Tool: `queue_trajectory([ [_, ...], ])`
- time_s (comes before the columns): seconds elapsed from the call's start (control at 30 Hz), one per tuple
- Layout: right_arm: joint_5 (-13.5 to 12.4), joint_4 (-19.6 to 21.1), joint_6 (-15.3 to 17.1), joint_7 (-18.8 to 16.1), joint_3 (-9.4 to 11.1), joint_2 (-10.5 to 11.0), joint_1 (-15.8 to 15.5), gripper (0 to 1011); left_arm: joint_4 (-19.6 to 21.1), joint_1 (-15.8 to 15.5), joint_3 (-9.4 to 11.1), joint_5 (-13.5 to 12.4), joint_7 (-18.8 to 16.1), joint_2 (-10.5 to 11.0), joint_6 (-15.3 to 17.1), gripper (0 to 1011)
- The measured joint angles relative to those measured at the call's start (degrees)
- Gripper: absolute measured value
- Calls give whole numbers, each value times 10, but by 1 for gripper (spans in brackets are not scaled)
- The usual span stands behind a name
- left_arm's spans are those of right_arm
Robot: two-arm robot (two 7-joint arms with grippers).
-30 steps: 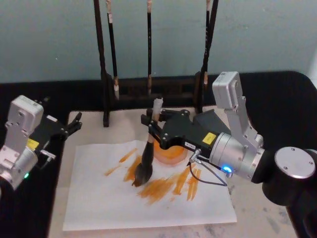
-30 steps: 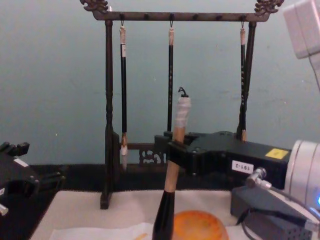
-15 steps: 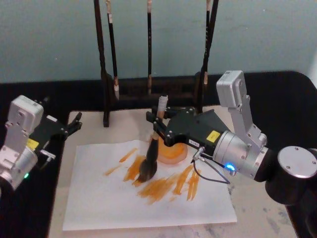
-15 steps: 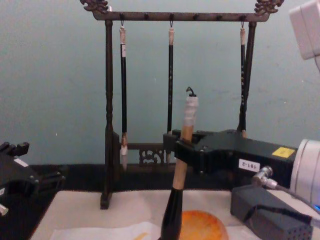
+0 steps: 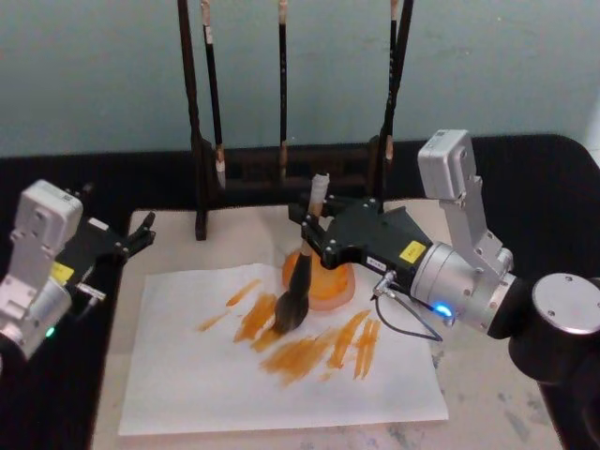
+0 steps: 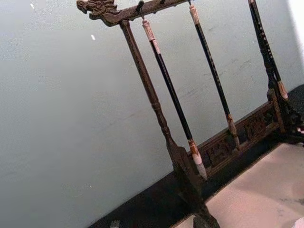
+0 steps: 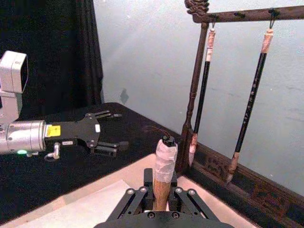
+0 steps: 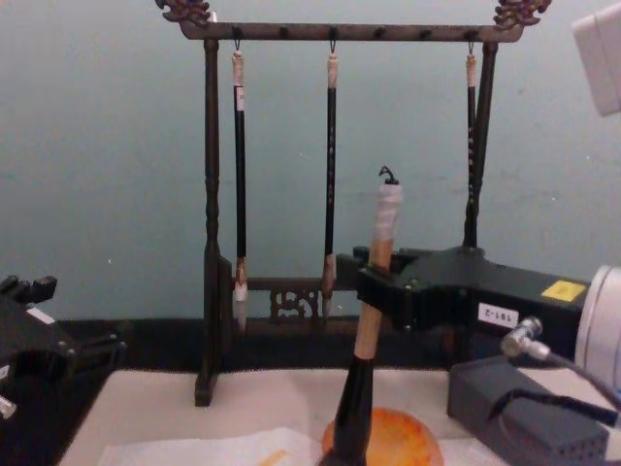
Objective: Pick up the brush from the inkstone, write on the paper, then place the brush back to its original position.
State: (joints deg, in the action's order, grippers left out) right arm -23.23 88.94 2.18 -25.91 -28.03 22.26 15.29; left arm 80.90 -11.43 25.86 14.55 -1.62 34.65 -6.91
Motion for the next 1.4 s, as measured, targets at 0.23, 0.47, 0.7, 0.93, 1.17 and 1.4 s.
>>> queue_trajectory([
  [0.23, 4, 0, -2, 1, 5, 0, -2, 161, 0, 0, 0, 0, 0, 0, 0, 1001],
  [0.47, 7, 3, -2, 3, 10, 1, -5, 161, 0, 0, 0, 0, 0, 0, 0, 1001],
  [0.7, 10, 7, -2, 3, 14, 1, -7, 161, 0, 0, 0, 0, 0, 0, 0, 1001],
  [0.93, 10, 15, 1, 2, 15, 1, -9, 161, 0, 0, 0, 0, 0, 0, 0, 1001],
  [1.17, 10, 29, 3, 5, 18, 2, -14, 161, 0, 0, 0, 0, 0, 0, 0, 1001],
  [1.4, 0, 47, 2, 12, 32, 2, -20, 161, 0, 0, 0, 0, 0, 0, 0, 1001],
])
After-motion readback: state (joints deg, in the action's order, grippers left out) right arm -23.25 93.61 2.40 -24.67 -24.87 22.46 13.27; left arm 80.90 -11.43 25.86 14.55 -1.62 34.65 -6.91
